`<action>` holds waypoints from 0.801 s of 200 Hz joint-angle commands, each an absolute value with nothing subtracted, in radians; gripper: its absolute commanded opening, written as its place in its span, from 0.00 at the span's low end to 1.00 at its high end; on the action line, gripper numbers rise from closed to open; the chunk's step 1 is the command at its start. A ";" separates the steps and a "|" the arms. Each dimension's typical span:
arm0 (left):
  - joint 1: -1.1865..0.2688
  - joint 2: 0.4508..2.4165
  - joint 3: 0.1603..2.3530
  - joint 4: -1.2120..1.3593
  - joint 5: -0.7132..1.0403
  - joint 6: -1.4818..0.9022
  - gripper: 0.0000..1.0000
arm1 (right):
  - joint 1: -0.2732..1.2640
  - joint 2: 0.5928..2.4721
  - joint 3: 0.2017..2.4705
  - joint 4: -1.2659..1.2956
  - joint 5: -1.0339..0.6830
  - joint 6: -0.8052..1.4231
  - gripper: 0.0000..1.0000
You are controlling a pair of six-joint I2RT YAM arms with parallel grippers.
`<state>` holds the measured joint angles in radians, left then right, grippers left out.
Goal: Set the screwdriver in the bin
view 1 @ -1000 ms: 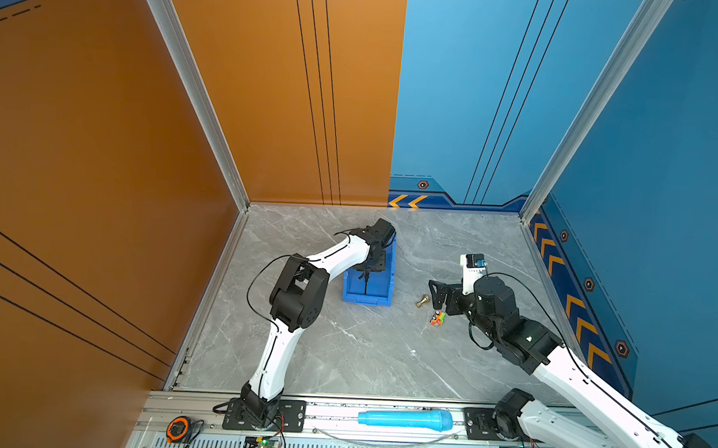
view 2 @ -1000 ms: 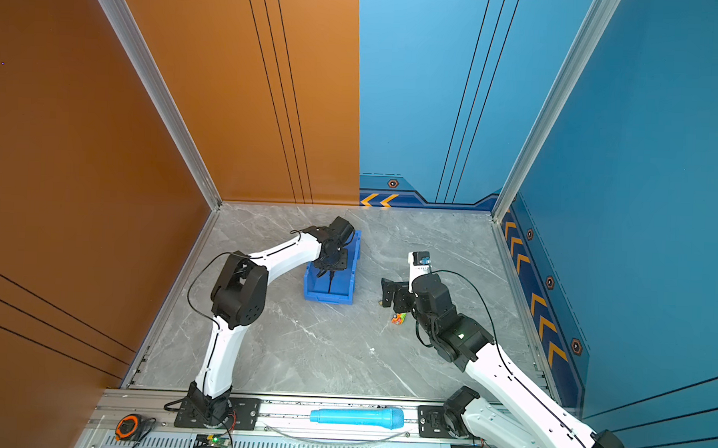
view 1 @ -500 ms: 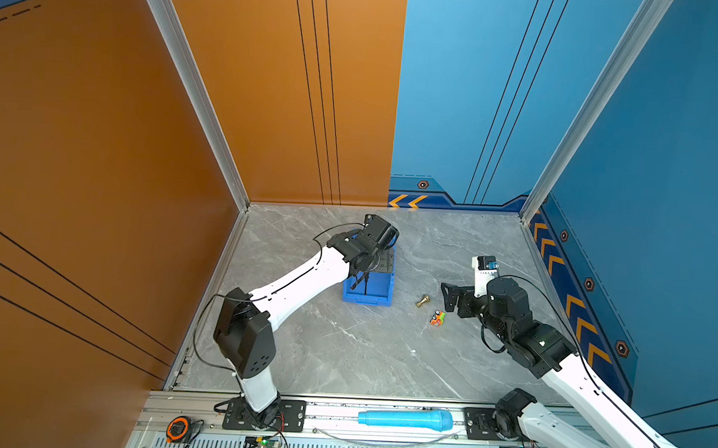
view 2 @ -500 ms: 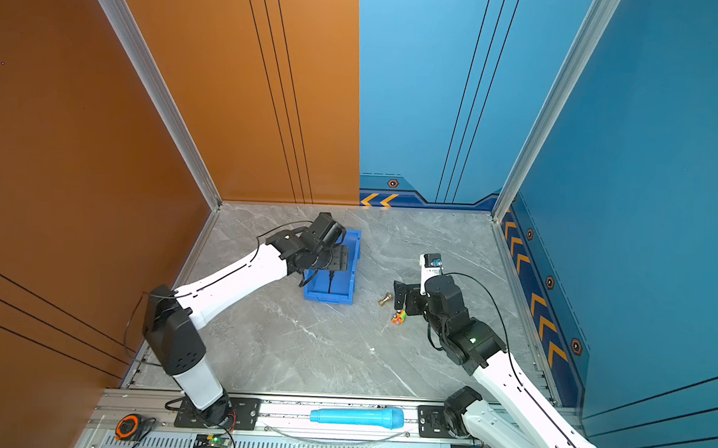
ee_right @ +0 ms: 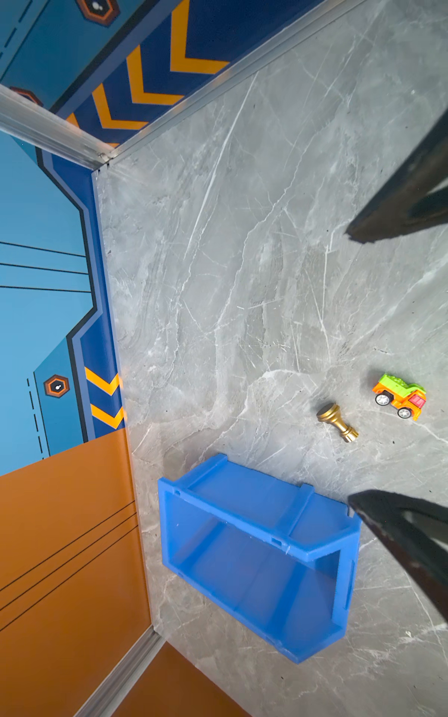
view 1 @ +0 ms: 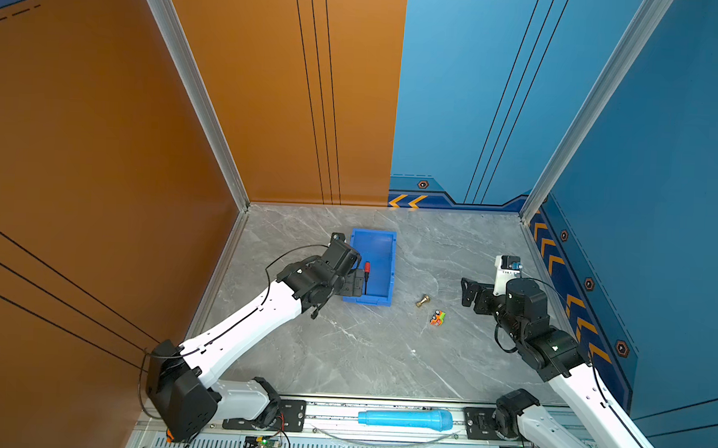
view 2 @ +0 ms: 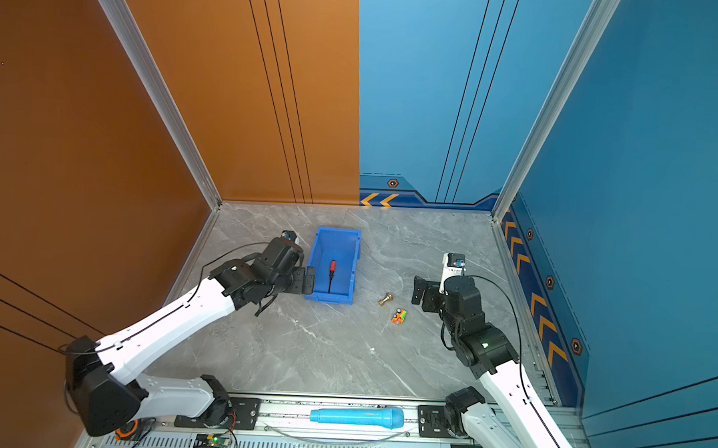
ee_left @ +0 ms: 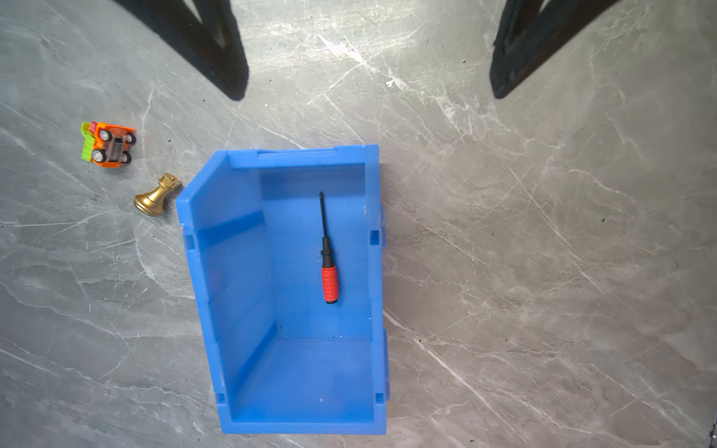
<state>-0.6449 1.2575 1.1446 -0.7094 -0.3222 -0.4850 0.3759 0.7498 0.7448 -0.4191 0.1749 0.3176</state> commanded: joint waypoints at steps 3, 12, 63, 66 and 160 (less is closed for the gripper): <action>-0.589 1.191 1.072 -0.665 -0.301 -0.432 0.98 | 0.362 0.782 0.736 -0.430 0.174 0.333 1.00; -0.566 1.169 1.049 -0.654 -0.285 -0.423 0.98 | 0.362 0.787 0.733 -0.429 0.188 0.334 1.00; -0.483 1.074 0.891 -0.565 -0.290 -0.367 0.98 | 0.360 0.752 0.664 -0.365 0.298 0.327 1.00; -0.478 1.070 0.882 -0.559 -0.292 -0.365 0.98 | 0.360 0.748 0.658 -0.362 0.306 0.327 1.00; -0.316 0.941 0.592 -0.284 -0.440 -0.254 0.98 | 0.315 0.723 0.422 -0.050 0.357 0.191 1.00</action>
<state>-0.3573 0.9668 0.6701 -0.4309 -0.3965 -0.3241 0.3408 0.6903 0.4606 -0.1841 0.3386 0.2684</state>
